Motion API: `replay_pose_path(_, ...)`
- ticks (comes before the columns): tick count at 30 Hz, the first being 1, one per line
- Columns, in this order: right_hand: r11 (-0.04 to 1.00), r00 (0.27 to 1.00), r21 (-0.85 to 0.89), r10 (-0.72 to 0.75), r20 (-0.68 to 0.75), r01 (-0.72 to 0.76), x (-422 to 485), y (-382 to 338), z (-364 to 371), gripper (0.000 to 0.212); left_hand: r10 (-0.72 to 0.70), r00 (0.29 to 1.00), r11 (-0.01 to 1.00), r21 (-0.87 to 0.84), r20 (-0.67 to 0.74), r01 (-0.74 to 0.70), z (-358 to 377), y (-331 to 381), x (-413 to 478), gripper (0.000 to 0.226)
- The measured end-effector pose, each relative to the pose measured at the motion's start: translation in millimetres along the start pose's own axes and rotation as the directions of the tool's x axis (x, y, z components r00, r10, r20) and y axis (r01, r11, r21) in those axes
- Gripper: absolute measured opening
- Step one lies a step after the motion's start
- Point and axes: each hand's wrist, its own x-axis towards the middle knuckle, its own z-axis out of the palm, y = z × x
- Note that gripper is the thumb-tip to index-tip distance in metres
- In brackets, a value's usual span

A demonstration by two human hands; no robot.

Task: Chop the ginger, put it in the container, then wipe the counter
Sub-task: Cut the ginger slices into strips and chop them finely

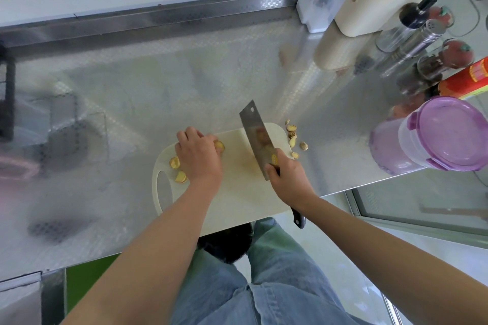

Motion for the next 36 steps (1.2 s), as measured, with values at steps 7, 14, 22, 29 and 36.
replay_pose_path(7, 1.0, 1.0, 0.007, -0.008, 0.006, 0.008, -1, 1, 0, 0.009, 0.039, 0.998, 0.999, 0.031, 0.05, -0.041, -3, -1, 8, 0.015)
replay_pose_path(14, 0.999, 0.999, 0.017, -0.027, -0.026, 0.027, -2, 0, -5, 0.007, 0.025, 0.96, 0.771, -0.617, 0.278, 0.159, -8, 22, -10, 0.019)
replay_pose_path(22, 0.986, 0.996, -0.146, -0.083, 0.023, 0.086, -15, 10, 3, 0.018, -0.08, 0.951, 0.835, -0.501, 0.298, 0.227, 17, 31, -57, 0.02)
replay_pose_path(29, 0.978, 0.996, -0.188, -0.087, 0.029, 0.091, -19, 6, 7, 0.016, -0.158, 0.936, 0.791, -0.527, 0.314, 0.31, 23, 25, -62, 0.015)
replay_pose_path(36, 0.978, 0.995, -0.188, -0.096, 0.002, 0.095, -14, 3, -2, 0.015, -0.185, 0.929, 0.767, -0.545, 0.319, 0.34, 24, 26, -63, 0.012)
